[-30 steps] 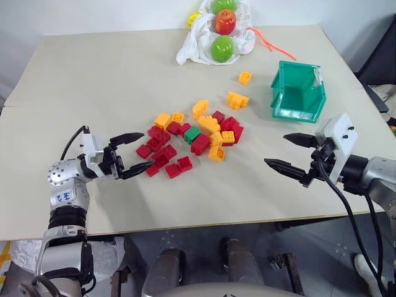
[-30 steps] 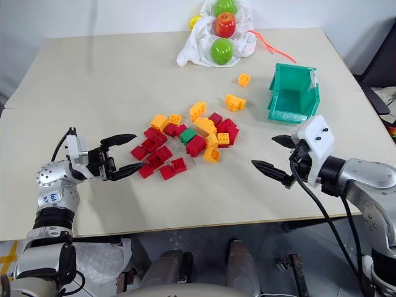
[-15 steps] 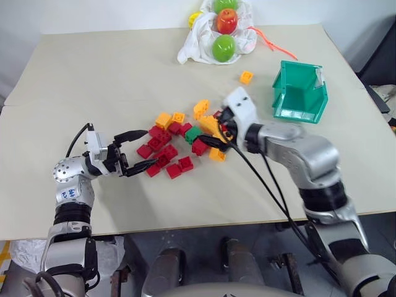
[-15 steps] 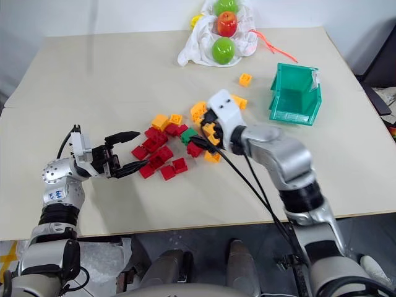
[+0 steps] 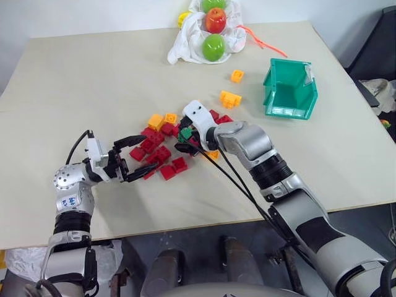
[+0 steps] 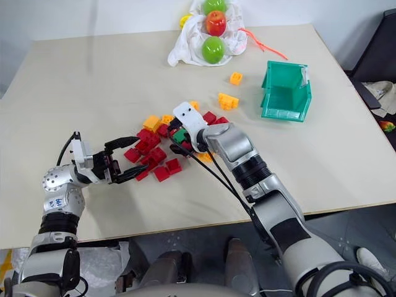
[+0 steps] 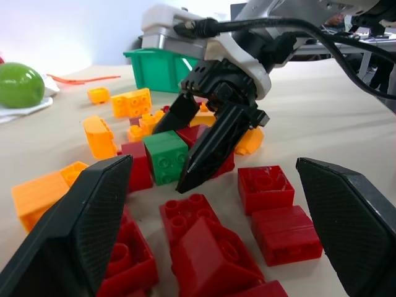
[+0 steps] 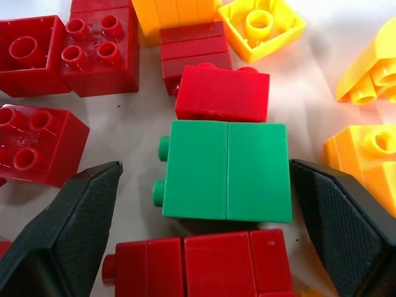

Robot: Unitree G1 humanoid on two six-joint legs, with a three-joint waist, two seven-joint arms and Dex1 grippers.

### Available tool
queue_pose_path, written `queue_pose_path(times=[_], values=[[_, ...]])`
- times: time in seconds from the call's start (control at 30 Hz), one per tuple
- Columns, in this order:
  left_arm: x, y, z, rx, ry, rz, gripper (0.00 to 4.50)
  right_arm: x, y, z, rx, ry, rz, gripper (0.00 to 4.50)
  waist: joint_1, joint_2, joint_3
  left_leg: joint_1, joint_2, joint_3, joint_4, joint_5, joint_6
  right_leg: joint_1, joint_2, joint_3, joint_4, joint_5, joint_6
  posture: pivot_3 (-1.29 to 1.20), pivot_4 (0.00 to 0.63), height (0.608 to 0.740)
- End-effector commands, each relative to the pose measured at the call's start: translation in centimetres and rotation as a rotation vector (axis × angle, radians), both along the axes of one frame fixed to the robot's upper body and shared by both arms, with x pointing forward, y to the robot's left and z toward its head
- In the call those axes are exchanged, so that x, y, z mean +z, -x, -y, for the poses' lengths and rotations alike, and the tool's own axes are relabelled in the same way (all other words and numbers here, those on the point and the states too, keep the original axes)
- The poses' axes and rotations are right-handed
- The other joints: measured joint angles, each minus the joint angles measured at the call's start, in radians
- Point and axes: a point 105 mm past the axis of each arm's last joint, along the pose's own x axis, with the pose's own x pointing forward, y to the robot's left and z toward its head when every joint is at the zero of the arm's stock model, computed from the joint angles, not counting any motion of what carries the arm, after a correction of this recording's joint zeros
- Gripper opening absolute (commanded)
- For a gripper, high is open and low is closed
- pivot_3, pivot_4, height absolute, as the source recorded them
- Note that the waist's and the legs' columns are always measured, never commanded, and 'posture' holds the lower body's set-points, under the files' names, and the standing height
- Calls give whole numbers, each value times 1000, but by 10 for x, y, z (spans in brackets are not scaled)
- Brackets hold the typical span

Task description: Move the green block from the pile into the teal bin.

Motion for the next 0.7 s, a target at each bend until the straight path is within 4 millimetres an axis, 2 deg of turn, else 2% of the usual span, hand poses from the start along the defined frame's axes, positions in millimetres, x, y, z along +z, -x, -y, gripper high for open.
queue_pose_path(times=[0.03, 0.13, 0.3, 0.4, 0.47, 0.53, 0.7], values=[[12, 0, 0, 4, 6, 52, 4500, 25, -4, -11, -9, -68, 66, 3600, -1, 0, 0, 0, 0, 0, 0, 0, 0, 0, 0, 0, 0, 0, 0, 0, 150, 740], [16, -2, 5, -10, 9, 55, 4500, 50, 3, -5, -6, -146, 124, 2708, -1, 1, 1, 0, 0, 0, 0, 0, -1, -1, 0, 0, 0, 0, 0, 0, 150, 740], [19, -7, 14, -33, 9, 49, 4500, 81, 25, 16, 10, -234, 184, 2723, 5, 1, 1, -1, 0, -1, 0, 0, 0, -1, -1, -1, 0, 0, 0, 0, 150, 740], [20, -9, 20, -52, 11, 48, 4500, 88, 35, 28, 11, -248, 202, 2723, 10, 1, 1, -1, -1, -1, 0, -1, 0, -1, -1, -1, 0, 0, 0, 0, 150, 740], [21, -12, 27, -70, 18, 47, 4500, 83, 41, 44, -5, -238, 202, 2723, 19, 1, 1, -1, 0, 0, 0, -1, 0, -1, 0, -1, 0, 0, 0, 0, 150, 740], [21, -14, 32, -82, 23, 46, 4500, 67, 45, 55, -6, -194, 179, 2723, 26, 1, 1, -1, 0, 0, 0, -1, 0, -1, 0, -1, 0, 0, 0, 0, 150, 740], [21, -16, 32, -84, 22, 44, 4500, 44, 48, 57, 16, -161, 173, 2723, 19, 1, 1, 0, -2, 3, 0, -1, 0, -1, 1, -1, -1, 0, 0, 0, 150, 740]])
